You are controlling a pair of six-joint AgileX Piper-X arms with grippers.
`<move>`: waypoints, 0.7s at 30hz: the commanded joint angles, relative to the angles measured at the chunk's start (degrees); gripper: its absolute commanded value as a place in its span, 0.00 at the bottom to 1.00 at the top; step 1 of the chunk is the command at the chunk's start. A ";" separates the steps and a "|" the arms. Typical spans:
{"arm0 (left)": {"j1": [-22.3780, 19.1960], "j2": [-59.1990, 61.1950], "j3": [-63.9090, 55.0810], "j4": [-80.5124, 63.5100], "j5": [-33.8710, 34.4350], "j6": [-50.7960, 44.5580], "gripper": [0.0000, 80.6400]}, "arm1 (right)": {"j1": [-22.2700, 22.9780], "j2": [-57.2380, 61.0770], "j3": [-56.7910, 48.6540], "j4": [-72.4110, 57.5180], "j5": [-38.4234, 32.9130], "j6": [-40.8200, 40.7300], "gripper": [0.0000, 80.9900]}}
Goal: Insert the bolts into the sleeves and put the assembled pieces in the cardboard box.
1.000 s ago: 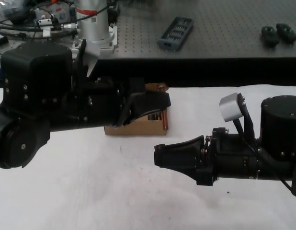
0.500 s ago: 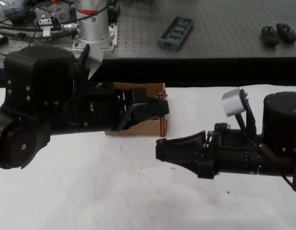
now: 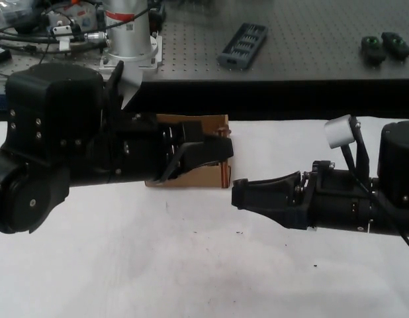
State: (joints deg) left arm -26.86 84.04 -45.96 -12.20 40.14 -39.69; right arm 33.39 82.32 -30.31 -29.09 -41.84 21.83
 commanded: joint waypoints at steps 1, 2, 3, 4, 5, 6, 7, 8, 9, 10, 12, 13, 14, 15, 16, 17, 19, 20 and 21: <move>-0.19 -0.17 -0.61 -1.00 -1.92 -1.32 0.01 | 0.15 -0.83 -0.69 -2.16 1.10 1.70 0.07; -0.19 -0.17 -0.61 -1.31 -2.43 -1.61 0.01 | 0.25 -0.83 -0.69 -1.94 1.10 1.70 0.07; -0.19 -0.17 -0.61 -1.78 -2.59 -1.75 0.01 | 0.32 -0.83 -0.69 -1.95 1.10 1.70 0.07; -0.19 -0.17 -0.61 -2.26 -2.58 -1.74 0.01 | 0.32 -0.83 -0.69 -1.95 1.10 1.70 0.07; -0.19 -0.17 -0.61 -2.89 -2.58 -1.92 0.01 | 0.30 -0.83 -0.69 -1.79 1.10 1.70 0.07; -0.19 -0.17 -0.61 -3.24 -2.70 -1.94 0.01 | 0.46 -0.83 -0.69 -1.69 0.99 1.70 0.07; -0.19 -0.17 -0.61 -3.47 -3.33 -1.93 0.01 | 0.68 -0.83 -0.69 -1.68 1.03 1.70 0.07; -0.19 -0.17 -0.61 -3.77 -3.69 -1.93 0.01 | 0.83 -0.83 -0.69 -1.68 1.03 1.70 0.07; -0.19 -0.17 -0.61 -4.10 -3.68 -1.93 0.01 | 1.04 -0.83 -0.69 -1.68 1.03 1.70 0.07; -0.19 -0.17 -0.61 -4.15 -3.51 -1.93 0.01 | 1.18 -0.83 -0.69 -1.68 1.03 1.70 0.07; -0.19 -0.17 -0.61 -4.14 -3.35 -1.93 0.01 | 1.30 -0.83 -0.69 -1.68 1.03 1.70 0.07; -0.19 -0.17 -0.61 -4.14 -2.71 -1.93 0.01 | 1.30 -0.83 -0.69 -1.68 1.03 1.70 0.07; -0.19 -0.17 -0.61 -4.14 -1.92 -1.93 0.01 | 1.30 -0.83 -0.69 -1.68 1.03 1.70 0.07; -0.19 -0.17 -0.61 -4.14 -1.15 -1.93 0.01 | 1.30 -0.83 -0.69 -1.68 1.03 1.70 0.07; -0.19 -0.17 -0.61 -4.14 -0.25 -1.93 0.01 | 1.30 -0.83 -0.69 -1.68 1.03 1.70 0.07; -0.19 -0.17 -0.61 -4.14 0.53 -1.80 0.01 | 1.30 -0.83 -0.69 -1.68 1.03 1.70 0.07; -0.19 -0.17 -0.61 -4.14 0.92 -1.53 0.01 | 1.30 -0.83 -0.69 -1.68 1.03 1.70 0.07; -0.19 -0.17 -0.61 -4.14 0.92 -1.50 0.01 | 1.30 -0.83 -0.69 -1.68 1.03 1.70 0.07; -0.19 -0.17 -0.61 -4.14 0.92 -1.50 0.01 | 1.30 -0.83 -0.69 -1.68 1.03 1.70 0.07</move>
State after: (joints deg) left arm -26.86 84.04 -45.96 -14.37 40.34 -41.34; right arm 34.58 82.32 -30.31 -29.09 -41.84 22.05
